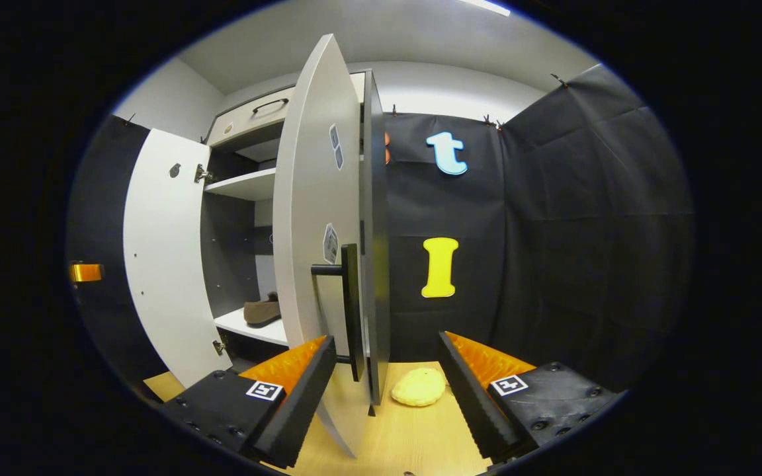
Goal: Grab one shoe with the right hand and put it into the shoe cabinet, grab the other shoe with the left hand and put it into the shoe cabinet; then close the right door with the right hand and the left door with the left hand.
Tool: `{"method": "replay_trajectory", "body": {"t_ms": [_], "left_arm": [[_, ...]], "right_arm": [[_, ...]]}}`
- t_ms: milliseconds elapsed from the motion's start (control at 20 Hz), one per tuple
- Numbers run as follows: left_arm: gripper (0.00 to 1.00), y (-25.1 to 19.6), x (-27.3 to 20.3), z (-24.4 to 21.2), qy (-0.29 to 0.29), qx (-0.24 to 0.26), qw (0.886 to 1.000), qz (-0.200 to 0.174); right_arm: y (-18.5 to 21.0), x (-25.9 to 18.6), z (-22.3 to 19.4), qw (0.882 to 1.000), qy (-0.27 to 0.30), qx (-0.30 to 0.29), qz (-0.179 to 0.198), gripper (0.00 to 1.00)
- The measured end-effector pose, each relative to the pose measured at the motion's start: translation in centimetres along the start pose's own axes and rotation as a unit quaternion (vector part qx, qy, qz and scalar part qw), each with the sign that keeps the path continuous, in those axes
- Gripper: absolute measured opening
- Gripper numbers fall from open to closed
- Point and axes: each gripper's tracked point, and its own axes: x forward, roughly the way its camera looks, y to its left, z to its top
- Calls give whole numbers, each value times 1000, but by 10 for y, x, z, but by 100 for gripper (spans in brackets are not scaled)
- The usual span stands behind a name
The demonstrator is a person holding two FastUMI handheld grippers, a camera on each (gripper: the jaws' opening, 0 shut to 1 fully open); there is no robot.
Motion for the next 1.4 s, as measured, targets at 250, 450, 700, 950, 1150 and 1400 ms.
{"method": "replay_trajectory", "body": {"t_ms": [250, 450, 700, 950, 1150, 1400], "left_arm": [[98, -11, 13, -5, 2, -11, 999, 35], [98, -20, 18, -16, 19, -8, 999, 44], [98, -9, 14, -20, 32, 5, 998, 50], [99, 22, 4, -18, 29, -11, 998, 49], [98, 53, -10, -20, 36, 1, 997, 63], [98, 93, -19, -30, 51, 15, 995, 80]], "right_arm": [[16, 13, -6, 996, 13, 20, 82, 95], [19, 27, -2, 994, 8, 19, 105, 95], [55, 44, 0, 991, 6, 24, 129, 96], [85, 59, 1, 991, 7, 37, 132, 96], [119, 75, -1, 991, 7, 30, 131, 96], [160, 104, -2, 992, -9, 9, 122, 96]]}}
